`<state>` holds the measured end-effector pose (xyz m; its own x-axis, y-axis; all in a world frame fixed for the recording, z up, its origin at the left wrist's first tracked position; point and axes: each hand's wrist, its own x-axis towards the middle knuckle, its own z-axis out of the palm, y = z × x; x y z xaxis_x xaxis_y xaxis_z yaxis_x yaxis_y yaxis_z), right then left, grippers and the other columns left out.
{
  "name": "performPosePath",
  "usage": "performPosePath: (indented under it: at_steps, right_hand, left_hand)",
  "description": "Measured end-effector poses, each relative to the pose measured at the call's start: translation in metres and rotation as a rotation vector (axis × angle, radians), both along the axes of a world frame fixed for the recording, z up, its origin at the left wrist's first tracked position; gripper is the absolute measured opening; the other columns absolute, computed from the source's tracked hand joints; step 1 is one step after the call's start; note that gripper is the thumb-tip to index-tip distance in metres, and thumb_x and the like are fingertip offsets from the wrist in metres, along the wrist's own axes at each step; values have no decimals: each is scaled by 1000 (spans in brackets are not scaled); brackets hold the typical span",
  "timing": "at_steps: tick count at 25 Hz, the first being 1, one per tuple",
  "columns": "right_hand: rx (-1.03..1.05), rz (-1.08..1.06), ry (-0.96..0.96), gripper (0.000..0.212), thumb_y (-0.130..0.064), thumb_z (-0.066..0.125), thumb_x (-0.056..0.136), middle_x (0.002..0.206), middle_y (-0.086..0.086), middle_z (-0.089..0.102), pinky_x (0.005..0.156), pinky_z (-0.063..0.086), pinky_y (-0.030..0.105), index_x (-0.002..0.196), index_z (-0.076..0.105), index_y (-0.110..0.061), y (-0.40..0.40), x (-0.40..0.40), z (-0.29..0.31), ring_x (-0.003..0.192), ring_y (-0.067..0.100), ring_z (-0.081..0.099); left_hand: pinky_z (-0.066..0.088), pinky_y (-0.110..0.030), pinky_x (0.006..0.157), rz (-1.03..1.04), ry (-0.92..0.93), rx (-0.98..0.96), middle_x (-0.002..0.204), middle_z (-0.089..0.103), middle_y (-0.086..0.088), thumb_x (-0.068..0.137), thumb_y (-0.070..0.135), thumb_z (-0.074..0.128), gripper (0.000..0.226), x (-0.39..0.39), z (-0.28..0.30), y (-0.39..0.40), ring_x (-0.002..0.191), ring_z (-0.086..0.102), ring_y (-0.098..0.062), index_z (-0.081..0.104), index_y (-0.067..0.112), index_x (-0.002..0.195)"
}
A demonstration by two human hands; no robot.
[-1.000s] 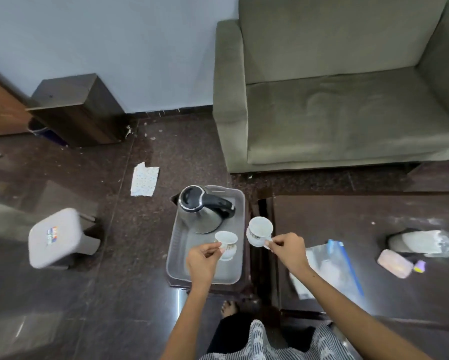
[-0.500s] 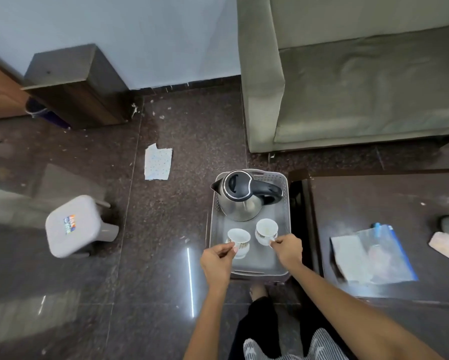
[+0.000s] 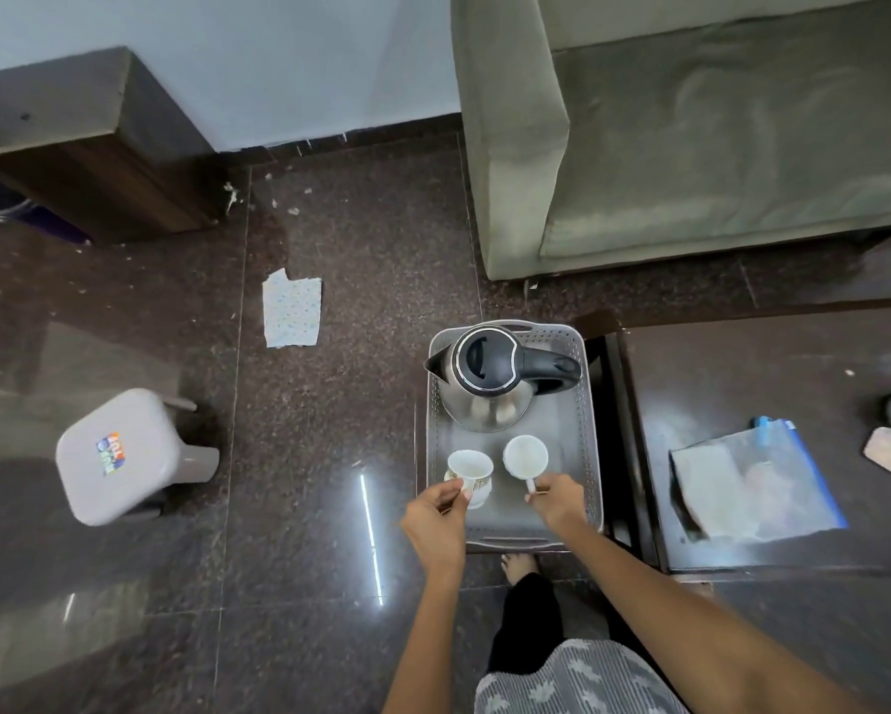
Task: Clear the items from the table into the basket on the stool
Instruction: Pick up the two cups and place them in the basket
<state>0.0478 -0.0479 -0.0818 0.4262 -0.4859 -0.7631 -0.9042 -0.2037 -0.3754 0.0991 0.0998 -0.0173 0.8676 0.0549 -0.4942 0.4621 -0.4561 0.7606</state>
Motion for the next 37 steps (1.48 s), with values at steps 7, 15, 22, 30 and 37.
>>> performPosePath:
  at_steps: [7, 15, 22, 30, 37]
  right_hand:
    - [33, -148, -49, 29, -27, 63, 87, 91, 19, 73, 78, 55, 39, 87, 73, 0, -8, 3, -18, 88, 32, 70]
    - [56, -300, -90, 22, -16, 62, 89, 79, 17, 72, 70, 60, 43, 85, 70, 5, -11, 5, -28, 70, 31, 73]
    - [42, -249, -101, 22, -15, 63, 89, 72, 13, 70, 68, 61, 43, 79, 69, 3, -13, 4, -36, 66, 27, 73]
    - [24, -253, -109, 22, -16, 63, 88, 78, 17, 74, 66, 61, 40, 78, 70, 3, -11, 22, -37, 65, 26, 73]
    - [21, -245, -110, 25, -15, 60, 90, 78, 17, 73, 65, 60, 36, 77, 66, 5, -4, 22, -38, 68, 26, 74]
  left_hand:
    - [53, -18, 73, 26, 28, 4, 78, 71, 4, 76, 5, 73, 13, 0, -48, -12, 71, 66, 2, 71, 16, 82]
    - [47, -18, 67, -91, 155, 176, 65, 61, 3, 76, -11, 61, 27, -7, -66, -5, 64, 58, -13, 63, 15, 71]
    - [44, -22, 65, -43, 148, 203, 66, 64, 2, 76, -4, 62, 25, 13, -68, -20, 67, 63, -17, 63, 20, 68]
    - [46, -24, 67, 33, 119, 229, 74, 72, -4, 76, 0, 66, 19, 11, -70, -28, 69, 65, -20, 67, 17, 70]
    - [50, -30, 65, 68, 50, 275, 74, 73, -3, 77, 1, 66, 14, 8, -63, -26, 63, 58, -15, 71, 14, 74]
